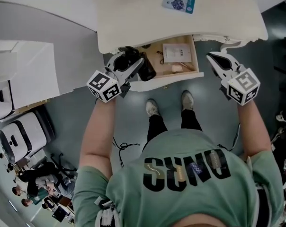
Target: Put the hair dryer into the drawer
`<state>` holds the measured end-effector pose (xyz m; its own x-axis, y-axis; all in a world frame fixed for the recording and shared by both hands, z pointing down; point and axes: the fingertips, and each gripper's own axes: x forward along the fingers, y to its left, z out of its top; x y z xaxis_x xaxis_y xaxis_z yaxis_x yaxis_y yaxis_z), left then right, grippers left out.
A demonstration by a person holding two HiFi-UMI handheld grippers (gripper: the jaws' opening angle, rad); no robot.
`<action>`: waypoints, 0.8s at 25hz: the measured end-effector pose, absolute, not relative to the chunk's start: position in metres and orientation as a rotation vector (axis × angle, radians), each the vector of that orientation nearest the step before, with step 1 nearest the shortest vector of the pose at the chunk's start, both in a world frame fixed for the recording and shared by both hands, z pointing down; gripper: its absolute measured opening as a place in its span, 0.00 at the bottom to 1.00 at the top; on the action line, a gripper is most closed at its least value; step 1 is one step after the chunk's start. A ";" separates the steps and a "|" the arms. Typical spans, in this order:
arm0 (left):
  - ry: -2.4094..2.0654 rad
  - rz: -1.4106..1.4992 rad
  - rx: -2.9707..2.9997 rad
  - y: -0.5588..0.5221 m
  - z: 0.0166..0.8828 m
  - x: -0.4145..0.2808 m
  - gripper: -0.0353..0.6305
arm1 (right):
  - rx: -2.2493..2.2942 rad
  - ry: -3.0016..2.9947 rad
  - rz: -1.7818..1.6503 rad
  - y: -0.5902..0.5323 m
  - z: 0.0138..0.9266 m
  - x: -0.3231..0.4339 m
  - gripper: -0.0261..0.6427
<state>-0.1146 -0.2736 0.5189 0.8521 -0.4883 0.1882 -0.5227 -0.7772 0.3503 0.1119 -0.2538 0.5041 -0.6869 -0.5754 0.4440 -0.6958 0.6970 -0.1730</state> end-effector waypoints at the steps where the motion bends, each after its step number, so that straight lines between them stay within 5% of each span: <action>1: -0.733 0.140 2.640 -0.276 0.527 -0.110 0.36 | 0.995 -2.549 0.474 -0.255 0.509 0.113 0.03; 20: -0.105 1.088 2.858 -0.265 0.659 -0.004 0.36 | 0.997 -2.512 0.625 -0.240 0.578 0.140 0.03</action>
<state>-0.0038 -0.2652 0.6594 0.7451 -0.0347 0.6660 -0.0927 -0.9943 0.0520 0.1402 -0.2404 0.5780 -0.6835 -0.5478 0.4824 -0.7101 0.6522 -0.2654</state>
